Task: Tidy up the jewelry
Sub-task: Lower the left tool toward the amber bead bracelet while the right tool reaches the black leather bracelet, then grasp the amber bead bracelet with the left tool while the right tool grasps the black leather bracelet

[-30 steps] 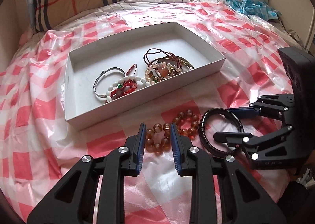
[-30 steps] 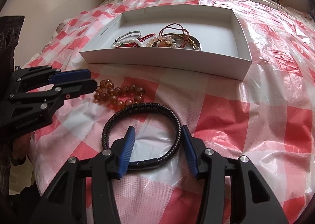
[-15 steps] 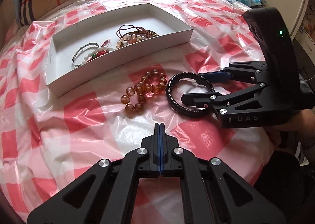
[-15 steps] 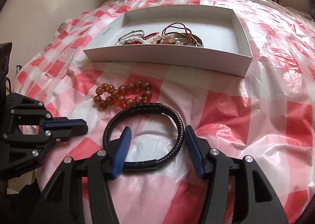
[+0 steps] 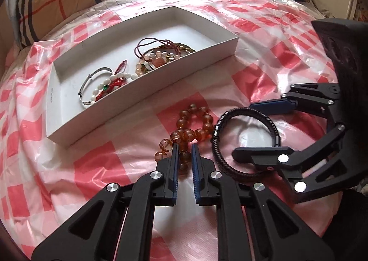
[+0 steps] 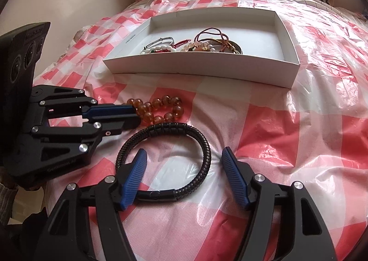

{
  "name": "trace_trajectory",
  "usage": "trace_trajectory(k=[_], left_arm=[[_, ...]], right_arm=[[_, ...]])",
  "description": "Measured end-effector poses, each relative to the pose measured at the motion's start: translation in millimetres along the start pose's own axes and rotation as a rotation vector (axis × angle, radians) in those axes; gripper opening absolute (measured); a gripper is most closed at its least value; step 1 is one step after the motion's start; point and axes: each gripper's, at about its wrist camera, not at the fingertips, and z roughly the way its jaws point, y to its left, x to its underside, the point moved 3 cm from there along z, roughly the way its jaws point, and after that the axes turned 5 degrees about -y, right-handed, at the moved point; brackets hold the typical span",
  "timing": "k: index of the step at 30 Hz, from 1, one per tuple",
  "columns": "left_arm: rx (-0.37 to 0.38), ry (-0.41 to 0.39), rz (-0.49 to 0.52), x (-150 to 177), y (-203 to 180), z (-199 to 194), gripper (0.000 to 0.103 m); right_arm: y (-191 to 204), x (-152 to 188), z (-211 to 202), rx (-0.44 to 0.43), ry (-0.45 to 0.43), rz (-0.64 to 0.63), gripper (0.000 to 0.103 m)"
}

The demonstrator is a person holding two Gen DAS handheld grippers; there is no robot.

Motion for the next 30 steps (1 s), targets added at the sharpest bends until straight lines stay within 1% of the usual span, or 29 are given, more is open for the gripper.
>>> trace_trajectory(k=[5,7,10,13,16,18,21,27,30], left_arm=[[0.064,0.008,-0.068,19,-5,-26,0.01],[0.073,-0.002,-0.106,26,-3,-39,0.01],[0.032,-0.016,-0.151,32,7,-48,0.01],[-0.013,-0.025,-0.171,32,14,-46,0.01],[-0.029,-0.03,-0.161,30,14,-40,0.013],[-0.039,-0.037,-0.146,28,10,-36,0.024],[-0.05,-0.051,-0.126,27,2,-32,0.034],[-0.05,-0.062,-0.119,29,-3,-28,0.034],[-0.043,-0.068,-0.132,29,-3,-28,0.034]], right_arm=[[0,0,-1,0.003,-0.01,-0.005,0.065],[0,0,-2,0.006,-0.011,-0.007,0.065],[1,0,-2,0.006,-0.01,-0.007,0.065],[1,0,-1,0.011,-0.006,-0.011,0.065],[1,0,0,0.014,-0.004,-0.012,0.065],[2,1,0,0.017,-0.004,-0.014,0.065],[3,1,0,0.019,-0.003,-0.016,0.065],[4,1,1,0.021,-0.003,-0.018,0.065],[4,0,1,0.021,-0.003,-0.018,0.065]])
